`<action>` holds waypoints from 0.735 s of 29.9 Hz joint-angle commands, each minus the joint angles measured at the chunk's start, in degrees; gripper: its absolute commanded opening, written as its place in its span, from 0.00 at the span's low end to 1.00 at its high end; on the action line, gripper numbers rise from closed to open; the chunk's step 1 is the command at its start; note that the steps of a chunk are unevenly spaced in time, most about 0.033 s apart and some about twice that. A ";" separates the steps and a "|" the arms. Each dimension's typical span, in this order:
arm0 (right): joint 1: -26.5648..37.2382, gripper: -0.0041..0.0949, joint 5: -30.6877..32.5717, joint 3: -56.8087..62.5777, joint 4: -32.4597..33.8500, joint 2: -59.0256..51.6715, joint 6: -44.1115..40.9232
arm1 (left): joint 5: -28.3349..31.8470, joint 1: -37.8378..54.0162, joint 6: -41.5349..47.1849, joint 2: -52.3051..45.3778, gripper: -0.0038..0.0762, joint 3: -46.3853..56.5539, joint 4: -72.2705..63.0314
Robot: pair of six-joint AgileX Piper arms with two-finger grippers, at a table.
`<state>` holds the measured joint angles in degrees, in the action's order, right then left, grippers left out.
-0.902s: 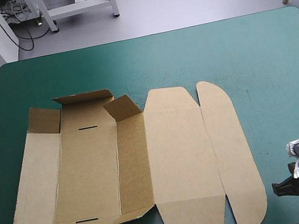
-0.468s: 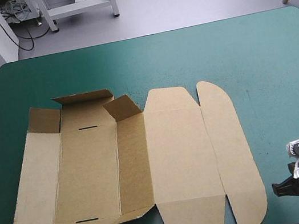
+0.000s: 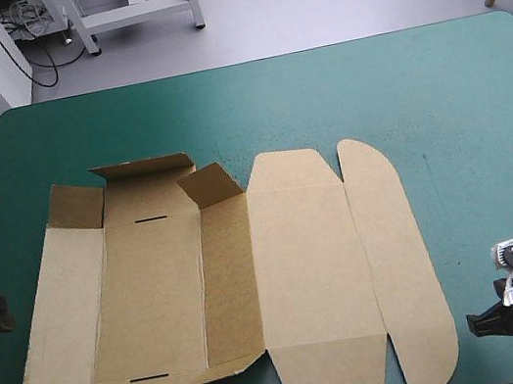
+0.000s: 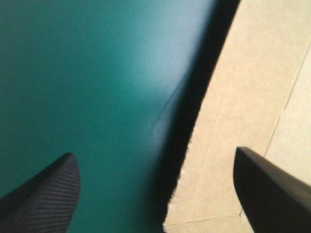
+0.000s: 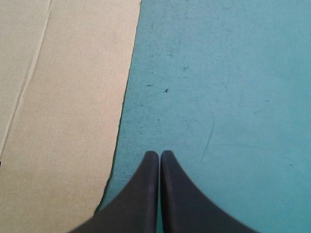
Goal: Fold the box
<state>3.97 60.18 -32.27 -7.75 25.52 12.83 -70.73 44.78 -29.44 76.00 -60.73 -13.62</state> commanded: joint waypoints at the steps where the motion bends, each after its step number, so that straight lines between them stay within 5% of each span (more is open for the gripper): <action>1: 0.43 0.04 -2.93 -1.48 -0.25 0.47 0.43 | -0.54 0.11 -4.66 -1.00 0.80 3.06 -4.63; 22: 0.43 0.04 -2.78 -1.48 -0.35 0.47 0.43 | -3.87 0.11 -16.88 11.98 0.80 9.47 -15.93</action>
<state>3.97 60.18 -32.27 -7.75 25.52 12.83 -68.97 44.78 -45.33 88.89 -51.43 -26.41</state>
